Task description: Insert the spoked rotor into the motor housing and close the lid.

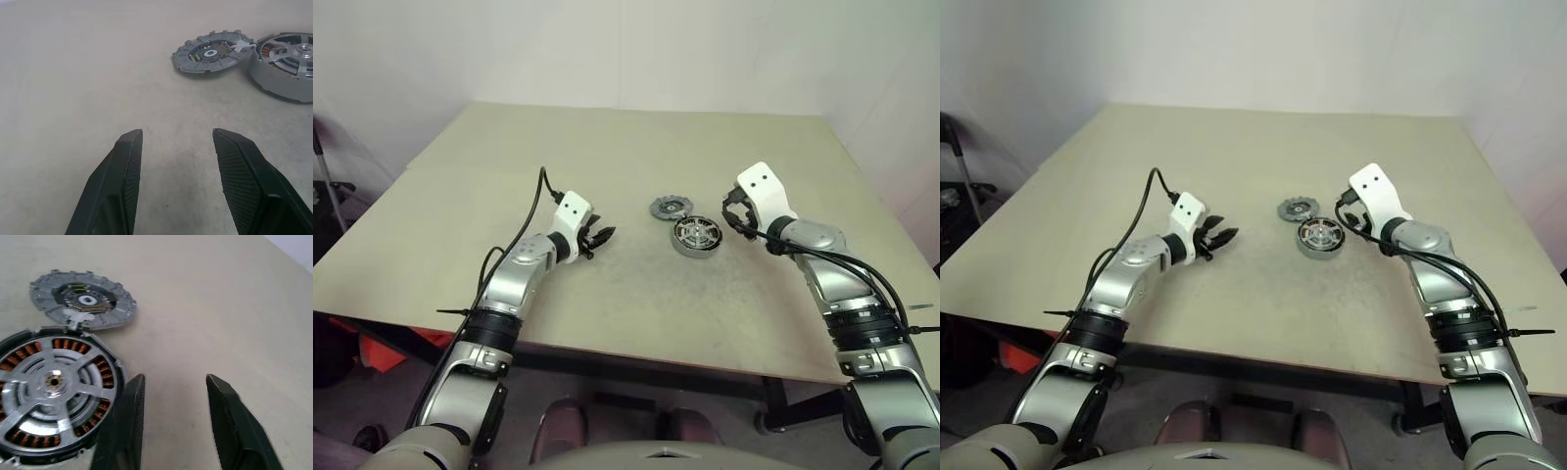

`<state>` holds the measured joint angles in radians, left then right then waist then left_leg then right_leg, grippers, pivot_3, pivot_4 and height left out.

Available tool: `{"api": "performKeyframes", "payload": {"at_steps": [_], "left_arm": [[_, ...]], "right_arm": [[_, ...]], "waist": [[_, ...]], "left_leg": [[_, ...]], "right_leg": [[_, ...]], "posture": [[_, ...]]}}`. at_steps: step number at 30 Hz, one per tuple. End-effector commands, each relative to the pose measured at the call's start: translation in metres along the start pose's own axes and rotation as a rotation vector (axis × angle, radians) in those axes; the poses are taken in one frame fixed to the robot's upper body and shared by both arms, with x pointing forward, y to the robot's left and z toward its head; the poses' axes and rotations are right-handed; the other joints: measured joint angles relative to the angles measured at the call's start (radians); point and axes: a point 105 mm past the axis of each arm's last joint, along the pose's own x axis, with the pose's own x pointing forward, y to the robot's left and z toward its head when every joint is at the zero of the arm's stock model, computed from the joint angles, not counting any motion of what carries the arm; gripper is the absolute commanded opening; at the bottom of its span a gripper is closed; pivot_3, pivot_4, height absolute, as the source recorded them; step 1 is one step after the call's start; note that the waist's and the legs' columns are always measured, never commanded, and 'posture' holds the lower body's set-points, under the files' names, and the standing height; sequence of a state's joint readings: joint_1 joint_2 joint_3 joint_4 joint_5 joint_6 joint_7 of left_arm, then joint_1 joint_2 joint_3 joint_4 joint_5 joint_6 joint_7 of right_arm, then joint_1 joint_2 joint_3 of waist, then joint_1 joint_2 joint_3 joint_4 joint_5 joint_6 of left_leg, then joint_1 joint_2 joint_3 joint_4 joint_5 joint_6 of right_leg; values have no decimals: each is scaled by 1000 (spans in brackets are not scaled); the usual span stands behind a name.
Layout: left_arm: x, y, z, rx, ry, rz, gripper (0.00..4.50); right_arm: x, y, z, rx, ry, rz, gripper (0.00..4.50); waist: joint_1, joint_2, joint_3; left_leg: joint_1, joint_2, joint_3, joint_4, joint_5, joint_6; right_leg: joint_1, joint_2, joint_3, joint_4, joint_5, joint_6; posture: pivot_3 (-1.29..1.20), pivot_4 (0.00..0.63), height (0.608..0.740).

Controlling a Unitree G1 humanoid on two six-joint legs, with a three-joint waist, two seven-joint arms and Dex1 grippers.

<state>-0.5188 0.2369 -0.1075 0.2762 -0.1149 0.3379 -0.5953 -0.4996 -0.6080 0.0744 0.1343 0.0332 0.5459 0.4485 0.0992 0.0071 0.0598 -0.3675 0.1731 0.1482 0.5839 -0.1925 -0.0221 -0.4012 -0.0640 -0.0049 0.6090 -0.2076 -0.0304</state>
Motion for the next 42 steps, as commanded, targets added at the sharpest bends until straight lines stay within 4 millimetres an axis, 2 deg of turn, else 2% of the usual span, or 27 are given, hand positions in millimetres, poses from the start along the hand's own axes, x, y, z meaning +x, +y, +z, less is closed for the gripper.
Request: {"api": "performKeyframes", "payload": {"at_steps": [1,3,10,14,16,21,23,24,32,35,37,42], "left_arm": [[-5,6,16,22,-49,24,2428],[-6,6,15,22,-46,25,2428],[-6,5,12,19,-35,24,2428],[-6,6,12,20,-34,23,2428],[-5,5,12,21,-34,21,2428],[-6,6,13,24,-34,23,2428],[-6,6,13,25,-34,24,2428],[-6,6,13,25,-34,22,2428],[-4,2,12,22,-32,12,2428],[-4,1,12,20,-31,9,2428],[-4,0,11,19,-31,7,2428],[-4,1,11,18,-31,9,2428]], "right_arm": [[-4,-17,19,-6,-69,-63,979],[-7,-5,20,-10,-77,-19,297],[-6,33,22,29,-86,74,297],[-4,42,20,50,-78,87,297],[-1,42,11,61,-51,76,297],[4,62,-22,90,43,115,297],[5,65,-32,79,67,110,297],[5,63,-30,86,58,107,297],[-11,39,26,56,-107,84,297],[-17,34,37,39,-132,83,297],[-16,37,33,43,-117,95,297],[-6,60,-3,91,-19,142,297]], "waist": [[0,0,0],[0,0,0],[-1,0,0],[-1,0,0],[-1,0,0],[-1,0,0],[-2,-1,-1],[-2,-2,-1],[-2,-2,-1],[-3,-2,-1],[-2,-2,-1],[-2,-2,-1]], "left_leg": [[0,0,0,0,0,0],[0,0,0,0,0,0],[0,1,0,0,0,0],[0,1,0,0,0,0],[0,0,0,0,0,0],[0,0,0,0,0,0],[1,0,0,0,0,0],[2,1,0,0,0,0],[3,0,0,0,0,0],[2,1,0,-1,0,0],[1,1,0,-1,0,0],[1,1,0,-1,0,0]], "right_leg": [[0,0,0,0,0,0],[0,0,0,0,0,0],[0,0,0,0,0,0],[0,0,0,0,0,0],[0,0,0,0,0,0],[0,0,0,-1,0,0],[1,0,0,-1,0,0],[2,0,0,0,0,0],[3,0,0,0,0,0],[1,0,0,0,0,0],[1,0,-1,-1,0,0],[1,0,-1,-1,0,0]], "posture": [[0,0,740],[0,0,740],[0,0,740],[0,0,740],[0,0,740],[0,0,740],[0,0,740],[0,0,740],[0,0,740],[0,0,740],[0,0,740],[0,0,740]]}}
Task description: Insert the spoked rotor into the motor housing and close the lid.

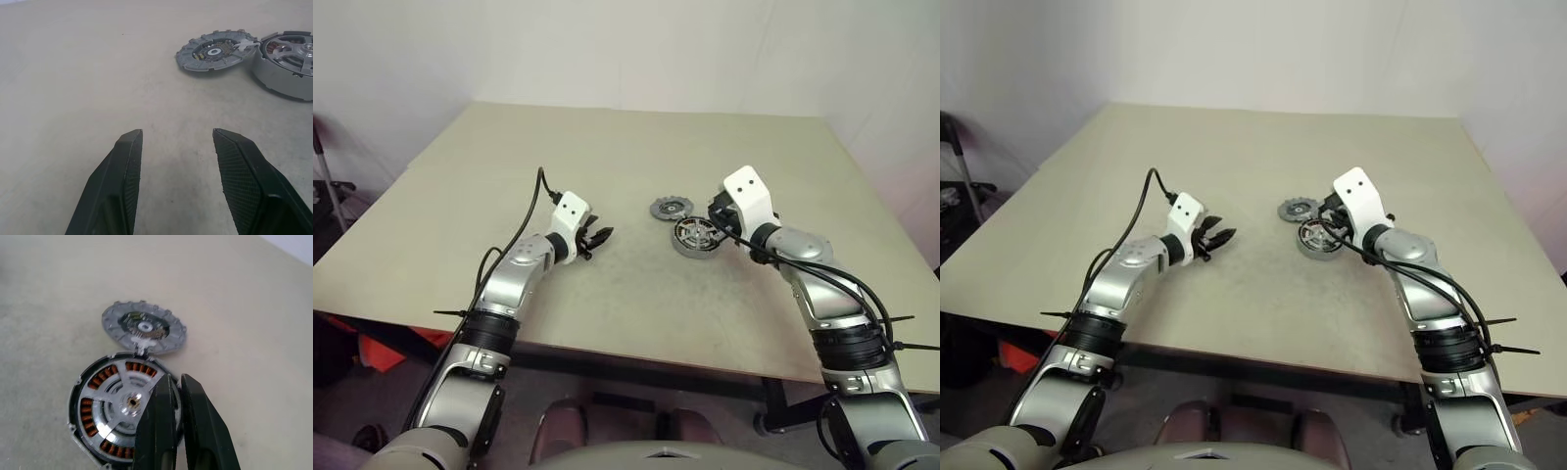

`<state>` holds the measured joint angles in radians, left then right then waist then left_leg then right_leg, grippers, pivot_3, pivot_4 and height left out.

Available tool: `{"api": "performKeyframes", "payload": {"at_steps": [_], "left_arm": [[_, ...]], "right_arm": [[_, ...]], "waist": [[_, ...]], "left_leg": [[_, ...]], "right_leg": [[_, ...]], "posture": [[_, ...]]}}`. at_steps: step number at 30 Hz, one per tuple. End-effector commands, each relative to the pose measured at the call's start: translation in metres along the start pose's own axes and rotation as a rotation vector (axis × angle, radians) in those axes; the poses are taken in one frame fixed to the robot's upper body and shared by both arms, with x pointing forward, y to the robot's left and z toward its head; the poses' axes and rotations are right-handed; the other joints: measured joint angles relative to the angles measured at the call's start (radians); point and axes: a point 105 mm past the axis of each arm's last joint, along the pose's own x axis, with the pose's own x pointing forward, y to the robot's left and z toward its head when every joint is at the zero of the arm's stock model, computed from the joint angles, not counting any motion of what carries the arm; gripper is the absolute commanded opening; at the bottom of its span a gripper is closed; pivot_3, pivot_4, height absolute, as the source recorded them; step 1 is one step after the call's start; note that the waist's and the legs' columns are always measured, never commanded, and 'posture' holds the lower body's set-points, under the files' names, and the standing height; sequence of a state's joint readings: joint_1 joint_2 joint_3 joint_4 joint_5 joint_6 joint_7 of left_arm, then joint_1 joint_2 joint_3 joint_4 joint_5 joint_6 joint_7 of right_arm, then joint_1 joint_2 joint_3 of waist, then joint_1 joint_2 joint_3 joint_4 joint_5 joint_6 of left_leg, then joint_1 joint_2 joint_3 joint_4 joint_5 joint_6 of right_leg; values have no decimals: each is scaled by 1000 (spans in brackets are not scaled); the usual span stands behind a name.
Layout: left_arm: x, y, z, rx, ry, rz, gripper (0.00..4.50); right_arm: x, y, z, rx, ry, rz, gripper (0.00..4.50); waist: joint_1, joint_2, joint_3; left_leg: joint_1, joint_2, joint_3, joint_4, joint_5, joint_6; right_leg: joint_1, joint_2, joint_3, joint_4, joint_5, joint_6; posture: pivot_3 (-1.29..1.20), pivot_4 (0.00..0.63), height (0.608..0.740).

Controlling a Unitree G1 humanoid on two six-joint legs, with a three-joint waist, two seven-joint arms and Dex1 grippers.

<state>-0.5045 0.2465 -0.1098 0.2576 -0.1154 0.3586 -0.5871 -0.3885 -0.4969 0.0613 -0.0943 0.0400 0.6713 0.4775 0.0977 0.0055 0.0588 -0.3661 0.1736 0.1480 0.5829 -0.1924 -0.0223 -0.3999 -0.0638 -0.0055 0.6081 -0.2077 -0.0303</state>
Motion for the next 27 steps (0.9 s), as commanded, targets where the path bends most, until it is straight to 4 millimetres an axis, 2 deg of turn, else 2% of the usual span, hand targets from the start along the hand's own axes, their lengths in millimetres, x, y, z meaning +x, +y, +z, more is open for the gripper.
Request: {"api": "performKeyframes", "payload": {"at_steps": [1,3,8,12,14,15,18,20,25,27], "left_arm": [[-1,0,16,23,-49,-1,2428],[-1,0,16,23,-49,0,2428],[-1,1,15,23,-48,0,2428],[-1,1,15,21,-49,1,2428],[-1,0,15,19,-50,1,2428],[0,-1,15,18,-52,1,2428],[1,-3,15,12,-57,0,2428],[1,-3,14,14,-56,-1,2428],[2,-3,14,16,-54,-1,2428],[3,-3,15,15,-56,0,2428]], "right_arm": [[7,12,-19,18,41,25,297],[9,11,-23,17,46,18,297],[-1,0,11,-20,-68,18,297],[-15,-14,37,-154,-138,29,297],[-21,-19,44,-231,-147,42,297],[-23,-23,43,-315,-129,66,297],[-31,-26,23,-613,-9,228,297],[-35,-28,16,-725,41,308,297],[-29,-36,15,-981,114,449,1947],[-21,-39,18,-1072,126,458,2608]], "waist": [[-1,0,0],[-3,0,0],[-1,0,0],[0,0,0],[0,0,0],[0,0,0],[4,0,0],[3,-1,0],[-13,0,1],[-12,0,0]], "left_leg": [[0,0,0,0,0,0],[0,0,0,0,0,0],[2,0,0,0,0,0],[0,0,0,0,0,0],[0,0,0,0,0,0],[0,0,0,0,0,0],[0,0,0,0,-1,1],[0,0,0,1,-1,2],[-1,1,0,5,-4,6],[-2,2,0,8,-4,7]], "right_leg": [[0,0,0,0,0,0],[0,0,0,0,0,0],[1,0,1,1,0,0],[0,0,1,0,0,0],[0,0,0,0,0,0],[0,0,0,0,0,0],[1,0,-1,-1,0,0],[1,-1,-1,-1,0,0],[0,-1,-1,2,0,-1],[-1,0,-2,3,1,-1]], "posture": [[0,0,740],[0,0,740],[0,0,740],[0,0,740],[0,0,740],[0,0,740],[0,0,740],[0,0,740],[0,0,740],[0,0,740]]}}
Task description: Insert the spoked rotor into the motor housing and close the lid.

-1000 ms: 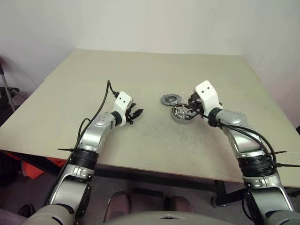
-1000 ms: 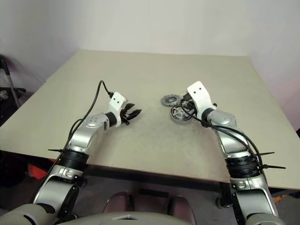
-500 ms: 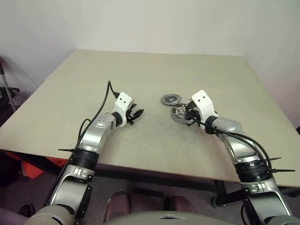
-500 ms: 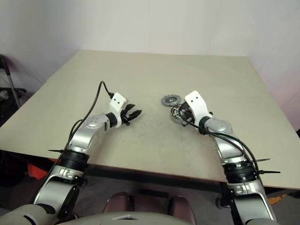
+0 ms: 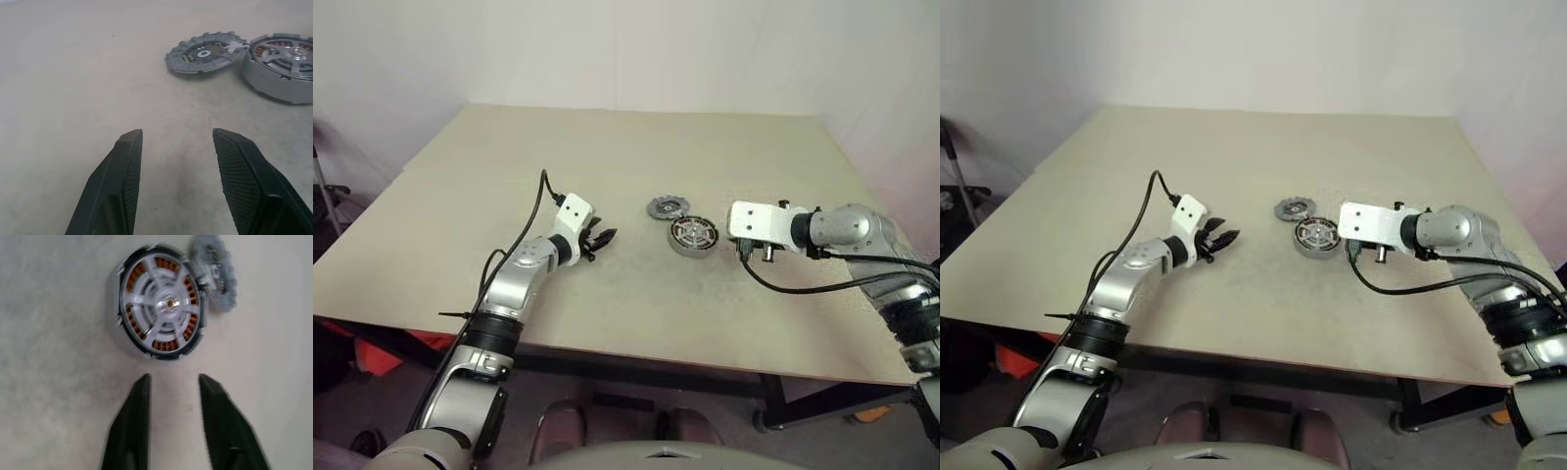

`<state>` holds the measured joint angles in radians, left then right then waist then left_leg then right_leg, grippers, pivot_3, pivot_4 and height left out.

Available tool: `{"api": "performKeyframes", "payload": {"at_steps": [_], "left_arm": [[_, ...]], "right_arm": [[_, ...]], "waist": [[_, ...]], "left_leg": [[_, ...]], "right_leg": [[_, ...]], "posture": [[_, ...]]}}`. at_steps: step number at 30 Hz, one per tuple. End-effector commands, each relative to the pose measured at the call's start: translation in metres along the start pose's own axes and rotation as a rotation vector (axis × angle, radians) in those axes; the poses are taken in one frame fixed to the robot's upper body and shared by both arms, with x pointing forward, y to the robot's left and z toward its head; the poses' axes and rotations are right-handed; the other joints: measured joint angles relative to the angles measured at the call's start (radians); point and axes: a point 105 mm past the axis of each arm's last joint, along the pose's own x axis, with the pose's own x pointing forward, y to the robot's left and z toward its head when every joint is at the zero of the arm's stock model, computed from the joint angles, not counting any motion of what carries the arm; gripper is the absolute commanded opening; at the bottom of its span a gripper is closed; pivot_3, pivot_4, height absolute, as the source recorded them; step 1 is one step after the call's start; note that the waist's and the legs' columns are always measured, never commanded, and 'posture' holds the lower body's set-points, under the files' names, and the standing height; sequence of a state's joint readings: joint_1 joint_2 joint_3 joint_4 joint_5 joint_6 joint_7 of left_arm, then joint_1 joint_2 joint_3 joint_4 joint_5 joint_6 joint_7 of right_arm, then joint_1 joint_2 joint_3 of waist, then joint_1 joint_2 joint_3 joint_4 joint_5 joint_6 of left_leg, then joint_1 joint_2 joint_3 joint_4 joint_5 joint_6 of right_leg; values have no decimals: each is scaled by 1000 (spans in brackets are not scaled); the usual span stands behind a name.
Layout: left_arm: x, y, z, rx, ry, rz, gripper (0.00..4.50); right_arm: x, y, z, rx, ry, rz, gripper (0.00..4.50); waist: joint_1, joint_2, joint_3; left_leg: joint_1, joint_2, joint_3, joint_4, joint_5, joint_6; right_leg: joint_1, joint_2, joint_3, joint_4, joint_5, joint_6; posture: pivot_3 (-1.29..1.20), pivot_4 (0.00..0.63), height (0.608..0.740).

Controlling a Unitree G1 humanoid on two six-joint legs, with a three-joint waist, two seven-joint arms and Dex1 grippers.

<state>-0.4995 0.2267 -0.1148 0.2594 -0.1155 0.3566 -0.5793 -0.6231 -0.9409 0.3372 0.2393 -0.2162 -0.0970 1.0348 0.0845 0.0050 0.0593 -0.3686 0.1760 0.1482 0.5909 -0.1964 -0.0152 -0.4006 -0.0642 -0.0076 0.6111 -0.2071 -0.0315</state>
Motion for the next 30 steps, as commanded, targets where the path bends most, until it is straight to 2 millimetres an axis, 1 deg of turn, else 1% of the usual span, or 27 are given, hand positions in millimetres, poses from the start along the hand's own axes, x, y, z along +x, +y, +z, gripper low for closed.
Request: {"api": "performKeyframes", "payload": {"at_steps": [1,4,6,8,10,12,16,24,30], "left_arm": [[0,2,16,29,-51,7,2428],[-1,2,15,26,-52,13,2428],[-4,3,13,22,-50,24,2428],[-5,4,12,21,-49,29,2428],[-7,4,12,20,-49,35,2428],[-8,4,11,18,-48,43,2428],[-11,5,10,17,-46,52,2428],[-14,7,9,14,-40,65,2428],[-14,7,9,15,-39,64,2428]], "right_arm": [[2,-17,1,-174,35,17,2608],[11,-23,-3,-276,65,61,2608],[21,-23,-1,-342,68,114,2608],[27,-23,-7,-387,95,151,2608],[29,-24,-15,-434,135,169,2608],[30,-26,-17,-461,142,182,2608],[32,-25,-15,-495,120,208,2608],[36,-18,-3,-519,50,235,2608],[46,-7,-6,-494,47,260,2608]], "waist": [[1,0,0],[-2,0,0],[-5,0,0],[-8,0,0],[-7,-1,0],[-6,-1,0],[-14,-1,0],[-16,-1,1],[-16,-1,1]], "left_leg": [[-1,0,0,2,-1,1],[-3,1,0,8,-3,5],[-4,0,0,9,-3,5],[-5,0,0,10,-4,6],[-7,1,0,11,-4,6],[-11,1,0,13,-4,7],[-15,2,0,17,-6,10],[-14,4,0,22,-6,10],[-14,4,1,23,-6,10]], "right_leg": [[0,0,-1,0,0,0],[0,0,-1,2,0,0],[0,-1,-1,2,0,0],[-1,-1,-1,3,0,0],[-2,-1,-2,3,0,0],[-4,-2,-3,3,0,-1],[-6,-1,-4,4,0,-1],[-6,-1,-3,9,0,-1],[-6,-1,-4,11,0,-1]], "posture": [[0,0,740],[0,0,740],[0,0,740],[0,0,740],[0,0,740],[0,0,740],[0,0,740],[0,0,740],[0,0,740]]}}
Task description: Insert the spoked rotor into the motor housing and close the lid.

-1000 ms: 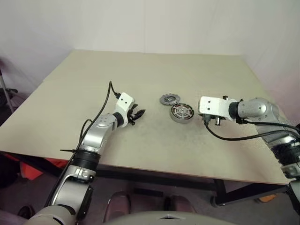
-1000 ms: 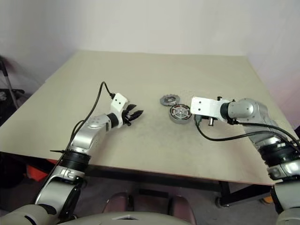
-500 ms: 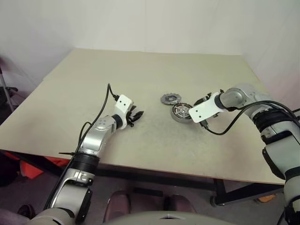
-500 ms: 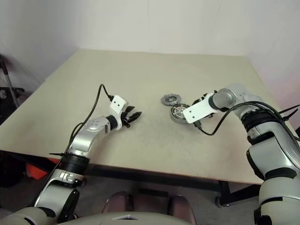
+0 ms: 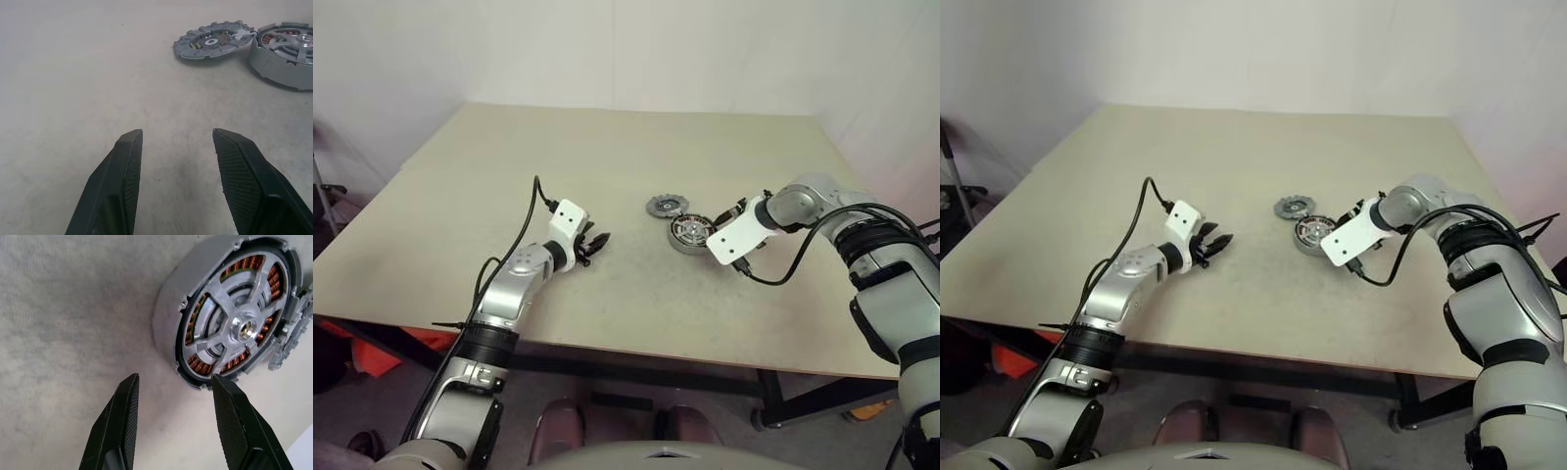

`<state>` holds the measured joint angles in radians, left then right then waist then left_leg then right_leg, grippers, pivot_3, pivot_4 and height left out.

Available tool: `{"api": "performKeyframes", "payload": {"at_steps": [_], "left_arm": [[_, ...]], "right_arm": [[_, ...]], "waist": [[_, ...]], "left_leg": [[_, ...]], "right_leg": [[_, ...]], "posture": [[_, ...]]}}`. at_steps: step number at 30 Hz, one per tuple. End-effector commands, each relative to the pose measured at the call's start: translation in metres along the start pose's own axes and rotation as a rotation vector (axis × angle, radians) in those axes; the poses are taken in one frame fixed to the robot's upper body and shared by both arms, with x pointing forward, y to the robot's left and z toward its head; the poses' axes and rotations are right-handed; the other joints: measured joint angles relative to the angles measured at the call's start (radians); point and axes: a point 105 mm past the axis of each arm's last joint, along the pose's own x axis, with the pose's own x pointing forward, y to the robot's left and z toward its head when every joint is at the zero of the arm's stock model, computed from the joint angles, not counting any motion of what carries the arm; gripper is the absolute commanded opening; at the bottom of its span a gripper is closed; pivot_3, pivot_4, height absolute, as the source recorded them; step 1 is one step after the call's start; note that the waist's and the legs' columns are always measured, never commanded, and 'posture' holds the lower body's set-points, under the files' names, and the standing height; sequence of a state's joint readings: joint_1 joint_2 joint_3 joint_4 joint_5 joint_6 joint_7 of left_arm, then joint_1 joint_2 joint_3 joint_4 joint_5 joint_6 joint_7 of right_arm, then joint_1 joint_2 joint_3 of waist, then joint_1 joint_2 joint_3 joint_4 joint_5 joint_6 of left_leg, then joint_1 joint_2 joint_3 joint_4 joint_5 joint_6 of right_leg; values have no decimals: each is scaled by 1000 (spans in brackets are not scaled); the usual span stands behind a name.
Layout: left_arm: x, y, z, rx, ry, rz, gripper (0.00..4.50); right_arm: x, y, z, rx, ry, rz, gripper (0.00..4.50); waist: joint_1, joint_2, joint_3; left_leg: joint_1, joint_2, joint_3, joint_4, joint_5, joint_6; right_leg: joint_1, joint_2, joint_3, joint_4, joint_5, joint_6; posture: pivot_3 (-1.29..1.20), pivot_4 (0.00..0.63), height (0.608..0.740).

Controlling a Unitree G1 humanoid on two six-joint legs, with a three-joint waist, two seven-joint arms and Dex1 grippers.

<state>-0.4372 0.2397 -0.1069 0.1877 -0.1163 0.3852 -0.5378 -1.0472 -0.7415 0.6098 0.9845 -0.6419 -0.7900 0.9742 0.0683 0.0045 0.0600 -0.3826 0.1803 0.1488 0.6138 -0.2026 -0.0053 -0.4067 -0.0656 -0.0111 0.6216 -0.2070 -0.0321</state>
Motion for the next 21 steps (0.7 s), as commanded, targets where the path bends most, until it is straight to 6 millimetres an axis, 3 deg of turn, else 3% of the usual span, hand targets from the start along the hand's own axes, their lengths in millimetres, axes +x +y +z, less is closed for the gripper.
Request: {"api": "performKeyframes", "payload": {"at_steps": [1,8,11,15,21], "left_arm": [[-3,4,18,26,-54,11,2428],[-4,5,17,27,-53,14,2428],[-4,5,17,27,-52,17,2428],[-4,6,17,27,-52,19,2428],[-4,6,17,27,-52,18,2428]], "right_arm": [[1,-5,2,7,-8,-30,2608],[7,-3,1,22,-1,-17,2608],[7,-2,-1,26,5,-12,2052],[6,-3,0,23,-2,-18,726],[4,-7,1,34,-19,-37,726]], "waist": [[0,0,0],[0,0,0],[0,0,0],[0,-1,0],[-2,-1,0]], "left_leg": [[0,0,0,0,0,0],[0,0,0,0,0,0],[0,0,0,0,0,0],[1,0,0,0,0,0],[1,1,0,0,0,0]], "right_leg": [[0,0,0,0,0,0],[0,0,0,0,0,0],[0,0,0,0,0,0],[1,0,0,0,0,0],[1,0,0,0,0,0]], "posture": [[0,0,740],[0,0,740],[0,0,740],[0,0,740],[0,0,740]]}}
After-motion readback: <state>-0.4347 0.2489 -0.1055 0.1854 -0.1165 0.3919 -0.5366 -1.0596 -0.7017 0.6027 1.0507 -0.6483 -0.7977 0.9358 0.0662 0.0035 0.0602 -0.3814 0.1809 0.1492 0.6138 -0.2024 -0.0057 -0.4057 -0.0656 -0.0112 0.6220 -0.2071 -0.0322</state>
